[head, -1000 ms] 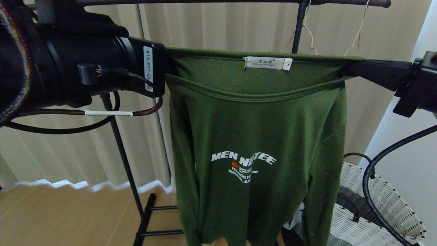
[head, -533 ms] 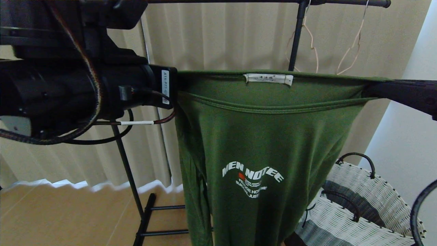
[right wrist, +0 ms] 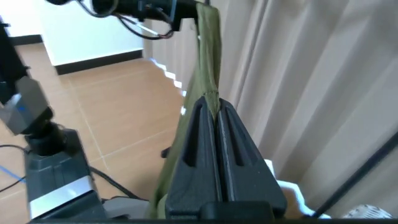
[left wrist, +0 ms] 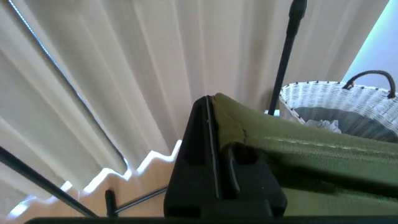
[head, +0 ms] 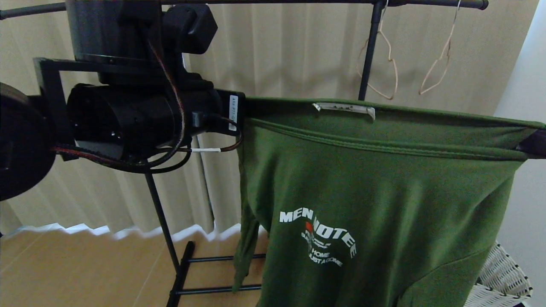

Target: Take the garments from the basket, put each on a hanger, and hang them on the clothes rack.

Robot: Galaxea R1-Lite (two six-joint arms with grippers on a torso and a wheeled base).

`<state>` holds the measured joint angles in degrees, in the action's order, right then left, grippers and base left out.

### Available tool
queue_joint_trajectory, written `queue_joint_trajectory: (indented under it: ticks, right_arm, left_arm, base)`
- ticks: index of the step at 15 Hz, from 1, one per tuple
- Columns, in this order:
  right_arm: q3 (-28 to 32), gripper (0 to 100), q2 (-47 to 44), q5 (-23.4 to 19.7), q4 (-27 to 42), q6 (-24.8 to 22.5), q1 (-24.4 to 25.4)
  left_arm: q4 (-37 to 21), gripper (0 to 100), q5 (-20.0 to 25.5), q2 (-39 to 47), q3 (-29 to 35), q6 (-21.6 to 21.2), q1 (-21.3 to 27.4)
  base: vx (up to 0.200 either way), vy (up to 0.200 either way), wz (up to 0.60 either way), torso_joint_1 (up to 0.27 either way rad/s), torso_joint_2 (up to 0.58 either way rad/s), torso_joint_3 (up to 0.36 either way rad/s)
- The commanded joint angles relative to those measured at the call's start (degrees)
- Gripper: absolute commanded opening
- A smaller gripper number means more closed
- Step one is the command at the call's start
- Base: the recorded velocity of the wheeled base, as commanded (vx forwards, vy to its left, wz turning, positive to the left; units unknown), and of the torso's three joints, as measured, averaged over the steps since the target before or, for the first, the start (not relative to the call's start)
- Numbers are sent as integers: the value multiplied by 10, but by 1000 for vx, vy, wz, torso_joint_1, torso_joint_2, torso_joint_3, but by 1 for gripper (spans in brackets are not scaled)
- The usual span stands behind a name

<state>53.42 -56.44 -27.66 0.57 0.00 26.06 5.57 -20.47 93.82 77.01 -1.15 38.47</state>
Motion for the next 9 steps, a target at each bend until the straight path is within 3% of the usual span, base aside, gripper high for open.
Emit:
queue_joint_trajectory:
  ticks: [1,2,4,9]
  right_arm:
    - [2,0,-15,15,-2,-3,-12]
    - [4,0,-25,33,-4,-4,-22]
    - [7,0,-65,112,-24,-4,-29]
    - [7,0,-145,139,-140,-1,-31]
  left_arm:
    - [-2,0,-1,0,-4,0,0]
    - [-7,0,-1,-7,-5,0,0]
    - [-50,0,4,-42,-14,-2,-1]
    - [-107,0,130,-125,-50,-9,0]
  base:
    - [0,0,0,0,0,0]
    - [0,0,0,0,0,0]
    - [0,0,0,0,0,0]
    - [0,0,0,0,0,0]
